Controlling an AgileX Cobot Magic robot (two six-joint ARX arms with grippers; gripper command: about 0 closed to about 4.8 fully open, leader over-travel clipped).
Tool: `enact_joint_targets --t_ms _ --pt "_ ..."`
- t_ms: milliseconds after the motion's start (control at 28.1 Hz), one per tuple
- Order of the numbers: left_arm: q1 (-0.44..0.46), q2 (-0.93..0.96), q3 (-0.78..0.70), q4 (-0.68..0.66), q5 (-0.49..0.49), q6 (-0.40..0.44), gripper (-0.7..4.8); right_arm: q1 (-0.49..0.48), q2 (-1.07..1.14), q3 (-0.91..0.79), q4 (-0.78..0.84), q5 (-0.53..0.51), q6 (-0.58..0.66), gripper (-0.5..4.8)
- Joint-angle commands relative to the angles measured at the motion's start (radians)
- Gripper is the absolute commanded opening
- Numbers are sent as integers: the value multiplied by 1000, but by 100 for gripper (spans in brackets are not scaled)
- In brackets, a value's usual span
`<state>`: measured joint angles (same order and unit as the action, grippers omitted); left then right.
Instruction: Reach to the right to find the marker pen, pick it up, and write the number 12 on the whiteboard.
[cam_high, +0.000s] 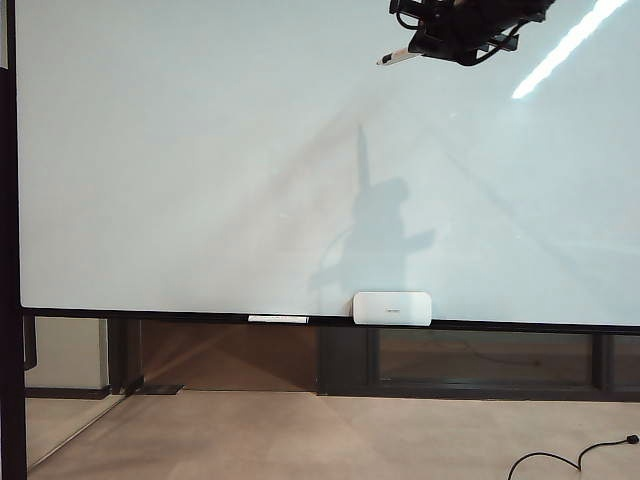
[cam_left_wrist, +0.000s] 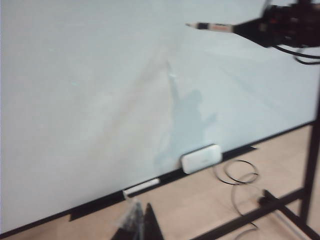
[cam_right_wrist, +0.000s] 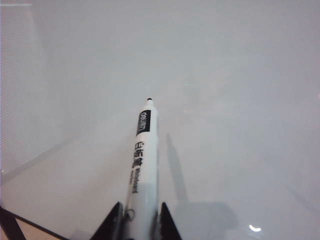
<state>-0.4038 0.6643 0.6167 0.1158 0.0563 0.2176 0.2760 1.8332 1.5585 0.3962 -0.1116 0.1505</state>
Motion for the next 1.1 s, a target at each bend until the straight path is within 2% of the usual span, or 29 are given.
enact_joint_targets --t_ms 36,214,320,498,676,854,1103 --pt "127 -1 48 -29 185 -54 -5 1 27 72 -37 -10 10 -2" --pt "335 4 104 -27 340 -108 -5 13 47 126 -41 -18 11 -2" --pt "393 15 135 -54 390 -121 -5 28 62 153 -43 -18 11 -2" --pt "356 40 146 -67 363 -117 -5 68 127 246 -62 -12 10 -2" --pt "272 50 146 -73 279 -92 -5 93 194 355 -86 10 3 -2" --pt "220 50 146 -74 282 -79 -5 94 248 449 -107 25 3 -2" --pt "215 50 147 -76 285 -79 -5 89 258 468 -63 63 -31 -1"
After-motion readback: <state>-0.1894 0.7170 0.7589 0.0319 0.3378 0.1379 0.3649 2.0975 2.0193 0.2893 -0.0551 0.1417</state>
